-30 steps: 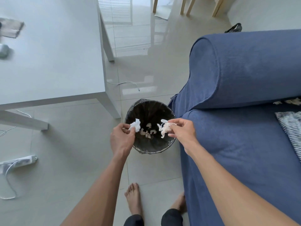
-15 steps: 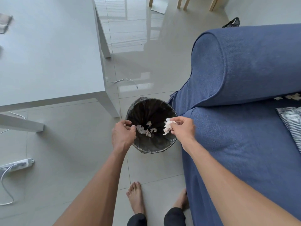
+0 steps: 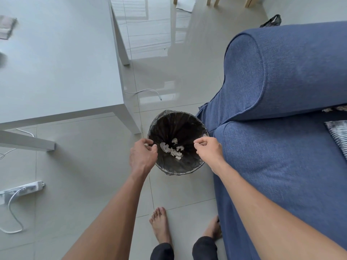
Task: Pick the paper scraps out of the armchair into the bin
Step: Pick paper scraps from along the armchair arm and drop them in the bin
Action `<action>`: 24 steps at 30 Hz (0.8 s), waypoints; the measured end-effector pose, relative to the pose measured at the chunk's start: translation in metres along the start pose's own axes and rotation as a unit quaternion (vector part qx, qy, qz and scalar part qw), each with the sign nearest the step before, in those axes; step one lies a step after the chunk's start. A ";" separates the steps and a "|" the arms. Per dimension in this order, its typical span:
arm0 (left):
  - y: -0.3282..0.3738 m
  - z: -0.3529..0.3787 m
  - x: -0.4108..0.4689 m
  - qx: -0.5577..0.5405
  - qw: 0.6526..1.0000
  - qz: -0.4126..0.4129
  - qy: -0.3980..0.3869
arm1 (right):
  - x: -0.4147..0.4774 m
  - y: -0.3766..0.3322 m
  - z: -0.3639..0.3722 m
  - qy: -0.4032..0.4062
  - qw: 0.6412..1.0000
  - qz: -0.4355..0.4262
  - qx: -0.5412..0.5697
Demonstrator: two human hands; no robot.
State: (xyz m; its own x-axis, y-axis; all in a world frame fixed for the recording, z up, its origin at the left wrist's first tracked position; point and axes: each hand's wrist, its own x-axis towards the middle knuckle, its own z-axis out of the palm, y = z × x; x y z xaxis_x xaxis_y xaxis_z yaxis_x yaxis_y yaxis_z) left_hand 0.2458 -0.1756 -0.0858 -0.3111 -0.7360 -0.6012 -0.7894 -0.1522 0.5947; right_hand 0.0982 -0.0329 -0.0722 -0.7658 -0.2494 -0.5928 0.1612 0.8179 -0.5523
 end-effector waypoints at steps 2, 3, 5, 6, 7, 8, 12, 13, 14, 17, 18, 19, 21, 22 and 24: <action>0.004 0.003 -0.002 0.008 1.000 0.006 -0.002 | 0.001 0.003 -0.006 0.004 1.000 -0.004 -0.006; 0.007 0.005 -0.004 0.016 1.000 0.012 -0.003 | 0.002 0.004 -0.011 0.008 1.000 -0.008 -0.011; 0.014 0.009 -0.010 0.033 0.999 0.025 -0.004 | 0.003 0.007 -0.022 0.020 0.999 -0.018 -0.019; 0.017 0.012 -0.012 0.042 0.999 0.034 -0.006 | 0.003 0.008 -0.029 0.028 0.999 -0.024 -0.020; 0.020 0.016 -0.016 0.054 0.998 0.043 -0.009 | 0.003 0.010 -0.037 0.037 0.999 -0.032 -0.023; 0.023 0.021 -0.019 0.069 0.996 0.056 -0.011 | 0.003 0.013 -0.046 0.047 0.998 -0.042 -0.028; 0.045 0.049 -0.039 0.191 0.967 0.171 -0.009 | 0.005 0.033 -0.094 0.102 0.987 -0.099 -0.069; 0.055 0.058 -0.045 0.213 0.957 0.198 -0.011 | 0.006 0.040 -0.108 0.121 0.982 -0.117 -0.084; 0.065 0.068 -0.052 0.225 0.949 0.221 -0.017 | 0.008 0.047 -0.123 0.138 0.977 -0.130 -0.099; 0.098 0.103 -0.074 0.247 0.925 0.287 -0.031 | 0.013 0.067 -0.171 0.174 0.966 -0.137 -0.134; 0.108 0.115 -0.082 0.253 0.917 0.307 -0.035 | 0.016 0.074 -0.187 0.182 0.963 -0.133 -0.145; 0.118 0.128 -0.089 0.261 0.908 0.325 -0.040 | 0.018 0.081 -0.203 0.187 0.961 -0.130 -0.155; 0.135 0.157 -0.102 0.276 0.891 0.356 -0.053 | 0.024 0.095 -0.232 0.192 0.958 -0.119 -0.174; 0.143 0.171 -0.108 0.284 0.882 0.371 -0.060 | 0.028 0.103 -0.247 0.192 0.958 -0.112 -0.183; 0.159 0.201 -0.118 0.300 0.866 0.394 -0.074 | 0.038 0.118 -0.276 0.196 0.956 -0.100 -0.197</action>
State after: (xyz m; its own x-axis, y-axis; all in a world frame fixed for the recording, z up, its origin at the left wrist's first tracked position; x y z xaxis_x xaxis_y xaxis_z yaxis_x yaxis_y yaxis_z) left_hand 0.0507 0.0203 -0.0277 -0.9071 -0.3562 -0.2243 -0.4209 0.7608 0.4939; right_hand -0.0834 0.1973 0.0018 -0.9435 -0.2707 -0.1914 -0.1998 0.9250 -0.3231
